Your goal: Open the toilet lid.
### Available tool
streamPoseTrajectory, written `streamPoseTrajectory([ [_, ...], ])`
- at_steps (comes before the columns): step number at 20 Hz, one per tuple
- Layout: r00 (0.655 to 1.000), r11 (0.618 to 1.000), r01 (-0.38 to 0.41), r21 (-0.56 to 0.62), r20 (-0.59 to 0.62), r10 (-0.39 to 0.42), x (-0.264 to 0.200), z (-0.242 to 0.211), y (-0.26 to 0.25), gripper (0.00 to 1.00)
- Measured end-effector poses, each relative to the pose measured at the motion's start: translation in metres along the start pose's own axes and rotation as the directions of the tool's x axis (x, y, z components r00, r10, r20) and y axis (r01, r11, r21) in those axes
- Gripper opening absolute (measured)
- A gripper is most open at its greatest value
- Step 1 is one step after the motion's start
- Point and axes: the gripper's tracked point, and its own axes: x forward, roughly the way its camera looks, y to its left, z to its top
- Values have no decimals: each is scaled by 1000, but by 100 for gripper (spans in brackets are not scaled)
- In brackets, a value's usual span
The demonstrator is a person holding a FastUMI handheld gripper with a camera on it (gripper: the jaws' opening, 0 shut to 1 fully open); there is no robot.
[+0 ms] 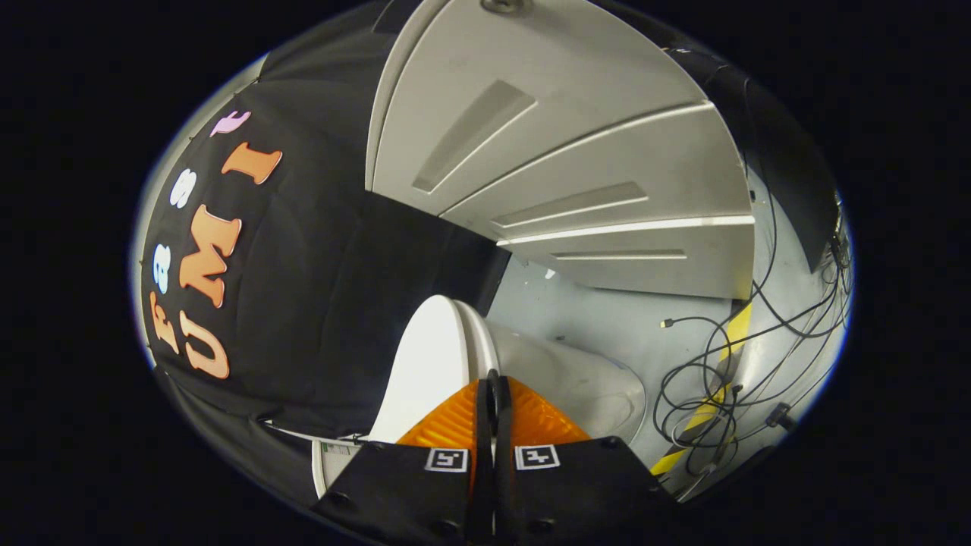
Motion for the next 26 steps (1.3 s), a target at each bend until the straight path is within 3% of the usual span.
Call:
streamPoseTrajectory([
  [7, 996, 999, -17, -38, 92, 20, -26, 11, 46, 9],
  [13, 968, 986, -46, -163, 238, 84, -41, 34, 110, 9],
  [17, 947, 966, -15, -260, 306, 98, -61, 35, 165, 9],
  [26, 943, 915, -30, -403, 291, 159, -100, 5, 250, 9],
])
